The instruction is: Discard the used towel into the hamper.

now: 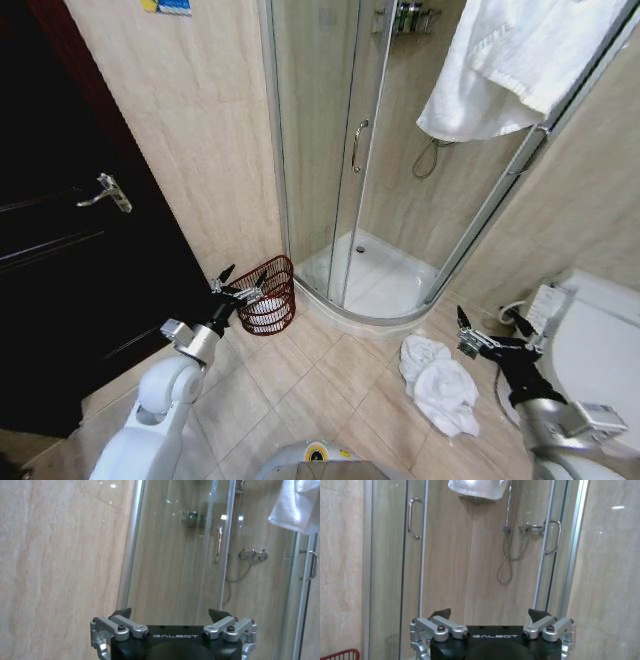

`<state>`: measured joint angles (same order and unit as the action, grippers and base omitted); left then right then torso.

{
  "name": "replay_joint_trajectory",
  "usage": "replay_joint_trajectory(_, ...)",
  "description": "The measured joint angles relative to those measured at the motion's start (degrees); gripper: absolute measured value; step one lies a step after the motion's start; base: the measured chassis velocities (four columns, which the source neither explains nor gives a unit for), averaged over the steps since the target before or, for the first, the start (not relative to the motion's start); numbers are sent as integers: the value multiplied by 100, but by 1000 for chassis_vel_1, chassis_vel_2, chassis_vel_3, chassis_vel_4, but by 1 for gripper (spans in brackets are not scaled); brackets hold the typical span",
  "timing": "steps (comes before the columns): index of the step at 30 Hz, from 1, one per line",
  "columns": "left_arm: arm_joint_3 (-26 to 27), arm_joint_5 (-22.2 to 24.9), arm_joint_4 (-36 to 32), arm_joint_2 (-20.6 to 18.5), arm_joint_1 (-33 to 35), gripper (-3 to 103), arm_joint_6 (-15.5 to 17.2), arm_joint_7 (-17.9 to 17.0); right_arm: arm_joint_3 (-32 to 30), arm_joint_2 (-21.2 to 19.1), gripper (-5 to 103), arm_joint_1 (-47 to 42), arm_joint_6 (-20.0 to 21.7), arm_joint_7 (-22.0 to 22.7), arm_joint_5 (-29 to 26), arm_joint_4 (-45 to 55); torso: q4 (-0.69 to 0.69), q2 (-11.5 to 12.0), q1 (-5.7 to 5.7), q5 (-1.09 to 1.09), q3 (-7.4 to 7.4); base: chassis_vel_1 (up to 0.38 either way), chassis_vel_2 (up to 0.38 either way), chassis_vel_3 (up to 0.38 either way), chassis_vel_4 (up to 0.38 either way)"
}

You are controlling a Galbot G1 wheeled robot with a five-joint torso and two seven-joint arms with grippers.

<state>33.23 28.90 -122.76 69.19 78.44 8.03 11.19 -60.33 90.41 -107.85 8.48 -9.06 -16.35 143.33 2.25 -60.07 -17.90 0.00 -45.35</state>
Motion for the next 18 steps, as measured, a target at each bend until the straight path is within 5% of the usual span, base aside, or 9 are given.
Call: replay_joint_trajectory(18, -177, -162, 1, 116, -73, 100, 8, -18, -6, -36, 100, 35, -42, 4, -29, -8, -1, 1, -2, 0, -1, -119, 118, 123, -121)
